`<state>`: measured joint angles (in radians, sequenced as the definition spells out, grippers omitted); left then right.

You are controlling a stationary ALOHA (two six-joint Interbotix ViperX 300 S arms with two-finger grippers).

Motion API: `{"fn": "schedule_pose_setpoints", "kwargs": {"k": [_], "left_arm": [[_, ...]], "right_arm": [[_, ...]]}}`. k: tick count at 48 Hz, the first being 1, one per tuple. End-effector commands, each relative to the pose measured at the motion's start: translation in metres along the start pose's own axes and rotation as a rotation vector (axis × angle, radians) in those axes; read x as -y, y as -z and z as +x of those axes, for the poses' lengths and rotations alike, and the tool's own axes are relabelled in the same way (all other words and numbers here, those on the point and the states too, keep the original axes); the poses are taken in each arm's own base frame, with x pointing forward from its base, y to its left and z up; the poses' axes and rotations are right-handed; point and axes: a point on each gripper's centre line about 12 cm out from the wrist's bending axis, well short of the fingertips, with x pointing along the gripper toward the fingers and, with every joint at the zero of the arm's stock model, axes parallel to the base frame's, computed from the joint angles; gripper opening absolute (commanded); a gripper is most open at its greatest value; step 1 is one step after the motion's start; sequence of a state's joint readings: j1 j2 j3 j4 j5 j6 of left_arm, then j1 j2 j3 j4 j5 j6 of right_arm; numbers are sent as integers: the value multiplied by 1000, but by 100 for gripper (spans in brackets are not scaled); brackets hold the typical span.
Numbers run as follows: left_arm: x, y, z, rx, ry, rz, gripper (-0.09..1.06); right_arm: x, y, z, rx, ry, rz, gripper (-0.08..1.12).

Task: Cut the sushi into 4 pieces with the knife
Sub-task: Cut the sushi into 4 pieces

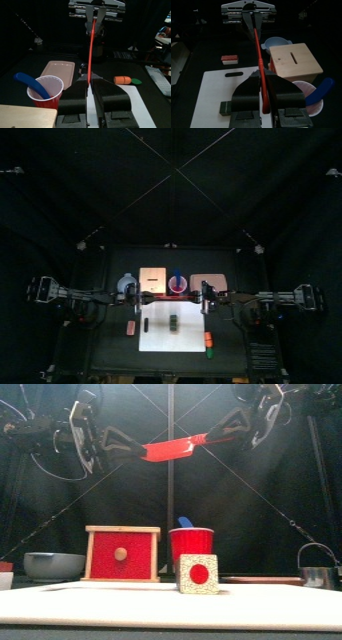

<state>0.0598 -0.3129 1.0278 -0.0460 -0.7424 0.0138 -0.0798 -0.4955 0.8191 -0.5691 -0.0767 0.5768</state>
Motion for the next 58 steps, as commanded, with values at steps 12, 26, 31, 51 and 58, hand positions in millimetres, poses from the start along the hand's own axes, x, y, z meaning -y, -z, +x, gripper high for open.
{"fn": "schedule_pose_setpoints", "kwargs": {"k": [12,26,31,51,58], "left_arm": [[3,25,7,-29,46,59,8],[21,75,21,-174,73,23,7],[33,92,27,-217,79,1,7],[51,113,33,-273,95,-18,7],[52,114,36,-271,96,-19,7]], "right_arm": [[-3,35,31,-122,-17,28,2],[-22,69,34,-219,-60,59,2],[-28,73,33,-232,-76,60,2],[-38,116,44,-372,-80,113,2],[-38,120,44,-383,-78,115,2]]}}
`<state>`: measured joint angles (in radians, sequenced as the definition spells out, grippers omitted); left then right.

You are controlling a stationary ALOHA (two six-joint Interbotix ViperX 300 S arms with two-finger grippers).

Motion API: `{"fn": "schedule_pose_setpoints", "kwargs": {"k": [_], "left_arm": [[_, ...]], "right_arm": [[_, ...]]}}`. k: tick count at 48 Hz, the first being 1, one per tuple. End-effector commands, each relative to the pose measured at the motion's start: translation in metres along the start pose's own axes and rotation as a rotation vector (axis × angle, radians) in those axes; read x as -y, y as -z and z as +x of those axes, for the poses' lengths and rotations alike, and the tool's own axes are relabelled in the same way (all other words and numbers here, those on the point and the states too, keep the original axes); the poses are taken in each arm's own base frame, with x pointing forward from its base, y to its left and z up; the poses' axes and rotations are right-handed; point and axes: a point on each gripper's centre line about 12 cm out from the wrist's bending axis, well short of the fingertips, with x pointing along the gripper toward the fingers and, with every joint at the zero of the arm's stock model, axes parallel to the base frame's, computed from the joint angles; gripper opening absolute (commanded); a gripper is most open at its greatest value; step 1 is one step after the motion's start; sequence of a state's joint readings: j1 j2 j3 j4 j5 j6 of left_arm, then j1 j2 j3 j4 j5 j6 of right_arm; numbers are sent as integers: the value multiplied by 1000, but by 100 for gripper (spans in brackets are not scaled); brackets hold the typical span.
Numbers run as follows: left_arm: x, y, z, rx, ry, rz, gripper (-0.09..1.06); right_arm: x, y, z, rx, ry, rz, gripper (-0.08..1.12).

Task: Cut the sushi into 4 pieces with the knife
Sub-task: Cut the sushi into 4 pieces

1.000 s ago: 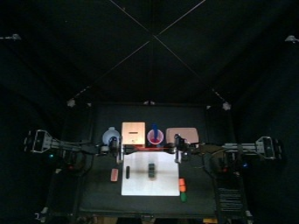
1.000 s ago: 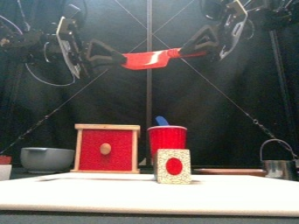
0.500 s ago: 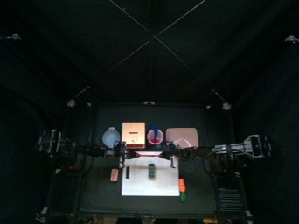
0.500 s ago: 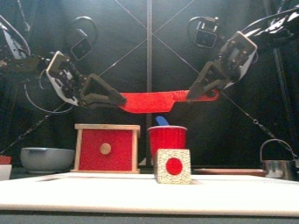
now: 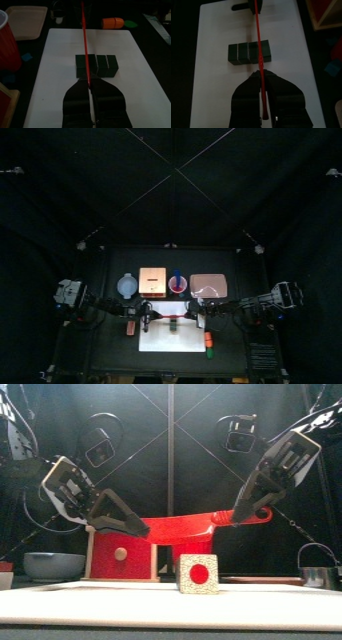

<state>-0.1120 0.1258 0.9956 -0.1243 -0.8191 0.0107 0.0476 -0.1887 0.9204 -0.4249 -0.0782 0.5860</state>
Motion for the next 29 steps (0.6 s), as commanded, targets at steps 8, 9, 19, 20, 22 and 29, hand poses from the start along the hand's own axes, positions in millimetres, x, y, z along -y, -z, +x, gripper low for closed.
{"fn": "schedule_pose_setpoints", "kwargs": {"k": [8,9,19,20,22,29], "left_arm": [[0,-15,13,57,-6,-6,7],[-1,-14,13,54,-7,-5,7],[-3,-11,14,43,-16,-8,7],[-4,-11,14,43,-17,-9,7],[-5,-11,15,43,-20,-9,7],[-7,-5,17,25,-26,-9,7]], "right_arm": [[1,-5,2,11,1,7,2],[1,-5,2,9,1,7,2],[3,3,9,-23,10,10,2],[3,3,10,-26,11,10,2],[4,5,12,-34,12,11,2],[4,9,18,-53,14,12,2]]}}
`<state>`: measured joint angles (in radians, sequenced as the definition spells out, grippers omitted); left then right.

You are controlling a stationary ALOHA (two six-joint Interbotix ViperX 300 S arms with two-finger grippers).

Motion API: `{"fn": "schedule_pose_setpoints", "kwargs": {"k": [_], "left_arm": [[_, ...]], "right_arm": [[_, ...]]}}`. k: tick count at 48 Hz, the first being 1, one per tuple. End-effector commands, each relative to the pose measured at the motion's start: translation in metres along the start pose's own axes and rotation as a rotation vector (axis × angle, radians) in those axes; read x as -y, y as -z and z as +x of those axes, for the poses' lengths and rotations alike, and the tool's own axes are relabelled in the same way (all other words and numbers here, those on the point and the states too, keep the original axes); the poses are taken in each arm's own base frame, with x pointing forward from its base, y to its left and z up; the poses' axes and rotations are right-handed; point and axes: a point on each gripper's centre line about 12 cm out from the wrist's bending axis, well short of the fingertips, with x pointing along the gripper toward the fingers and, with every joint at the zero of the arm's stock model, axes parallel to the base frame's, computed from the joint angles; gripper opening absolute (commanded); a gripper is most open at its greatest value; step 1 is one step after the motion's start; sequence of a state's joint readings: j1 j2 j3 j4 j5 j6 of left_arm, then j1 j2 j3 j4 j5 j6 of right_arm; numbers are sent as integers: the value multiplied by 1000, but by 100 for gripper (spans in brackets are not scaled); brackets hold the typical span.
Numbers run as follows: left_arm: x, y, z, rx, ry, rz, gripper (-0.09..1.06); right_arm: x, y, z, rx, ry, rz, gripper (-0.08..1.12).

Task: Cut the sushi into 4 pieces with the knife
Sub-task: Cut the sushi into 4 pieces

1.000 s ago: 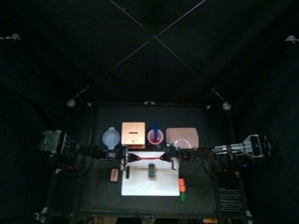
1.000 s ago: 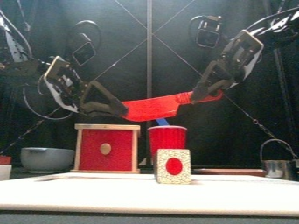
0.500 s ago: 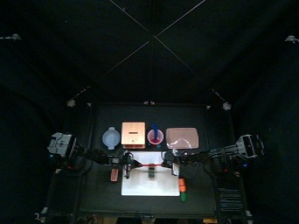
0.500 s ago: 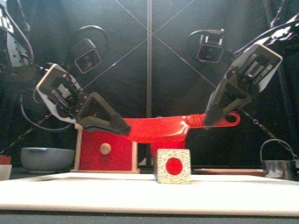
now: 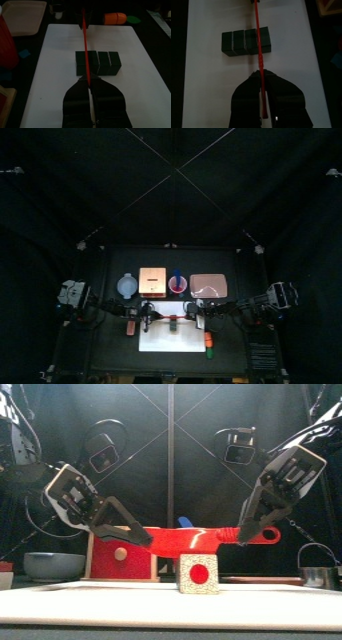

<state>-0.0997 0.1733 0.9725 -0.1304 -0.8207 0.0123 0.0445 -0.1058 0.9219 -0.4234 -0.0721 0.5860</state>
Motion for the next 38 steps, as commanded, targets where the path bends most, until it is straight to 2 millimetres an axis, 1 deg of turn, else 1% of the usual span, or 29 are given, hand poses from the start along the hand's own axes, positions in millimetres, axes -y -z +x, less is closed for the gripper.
{"fn": "schedule_pose_setpoints", "kwargs": {"k": [1,9,17,21,24,28,32,35,38], "left_arm": [[-2,-12,7,46,-8,-5,7],[-4,2,11,0,-20,-13,7],[-9,28,20,-74,-66,-38,7],[-12,35,23,-97,-82,-48,7],[-12,35,24,-105,-86,-51,7],[-14,33,24,-103,-90,-53,7],[-22,28,23,-90,-109,-59,7],[-29,24,23,-77,-123,-54,7],[-32,20,22,-68,-125,-42,7]], "right_arm": [[-2,-12,-1,36,-7,6,2],[-3,-9,3,22,-7,28,2],[3,5,21,-44,11,51,2],[3,7,25,-58,16,51,2],[5,6,24,-62,24,52,2],[14,5,19,-80,60,61,2],[27,4,15,-94,100,67,2],[32,2,12,-91,114,64,2],[33,-3,7,-75,117,54,2]]}}
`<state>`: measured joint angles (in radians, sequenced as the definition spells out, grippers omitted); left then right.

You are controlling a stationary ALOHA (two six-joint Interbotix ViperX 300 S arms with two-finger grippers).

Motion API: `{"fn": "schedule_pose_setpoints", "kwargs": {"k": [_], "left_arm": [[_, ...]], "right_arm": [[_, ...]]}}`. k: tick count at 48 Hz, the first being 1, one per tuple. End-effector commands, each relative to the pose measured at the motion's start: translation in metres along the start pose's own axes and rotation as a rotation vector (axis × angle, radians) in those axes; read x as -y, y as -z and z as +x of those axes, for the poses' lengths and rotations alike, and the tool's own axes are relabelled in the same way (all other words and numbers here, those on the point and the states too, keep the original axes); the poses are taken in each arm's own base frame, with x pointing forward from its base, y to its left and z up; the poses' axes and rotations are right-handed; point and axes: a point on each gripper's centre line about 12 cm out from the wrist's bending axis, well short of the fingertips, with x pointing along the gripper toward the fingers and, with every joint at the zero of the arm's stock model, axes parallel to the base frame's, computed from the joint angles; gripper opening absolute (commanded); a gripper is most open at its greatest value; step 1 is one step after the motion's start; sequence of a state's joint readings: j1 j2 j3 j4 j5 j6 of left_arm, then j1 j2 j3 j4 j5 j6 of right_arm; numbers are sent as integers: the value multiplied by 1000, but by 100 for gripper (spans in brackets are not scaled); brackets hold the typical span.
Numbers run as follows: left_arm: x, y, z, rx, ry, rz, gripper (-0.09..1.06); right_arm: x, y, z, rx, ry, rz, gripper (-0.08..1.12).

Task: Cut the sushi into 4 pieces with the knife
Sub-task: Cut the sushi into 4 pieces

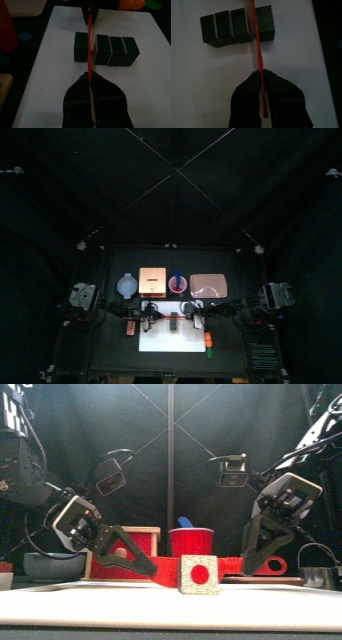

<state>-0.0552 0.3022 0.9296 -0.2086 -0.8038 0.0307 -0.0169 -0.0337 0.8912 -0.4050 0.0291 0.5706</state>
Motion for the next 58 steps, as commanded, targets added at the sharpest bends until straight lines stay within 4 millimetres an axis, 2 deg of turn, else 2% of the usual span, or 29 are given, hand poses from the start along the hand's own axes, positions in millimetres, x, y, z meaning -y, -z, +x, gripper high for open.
{"fn": "schedule_pose_setpoints", "kwargs": {"k": [1,11,16,20,31,49,58], "left_arm": [[-8,-15,2,39,-17,0,7],[-2,-42,-10,117,5,8,7],[16,-54,-20,155,60,24,7],[29,-54,-22,159,93,34,7],[48,-45,-25,137,143,53,7],[41,-32,-23,92,112,40,7],[39,-20,-20,32,103,37,7]], "right_arm": [[6,-15,-9,49,10,7,2],[-9,-28,-34,130,-28,-6,2],[-25,-34,-48,174,-72,-27,2],[-34,-34,-52,182,-96,-33,2],[-44,-30,-50,167,-119,-34,2],[-42,-25,-35,128,-105,-37,2],[-42,-19,-24,102,-107,-33,2]]}}
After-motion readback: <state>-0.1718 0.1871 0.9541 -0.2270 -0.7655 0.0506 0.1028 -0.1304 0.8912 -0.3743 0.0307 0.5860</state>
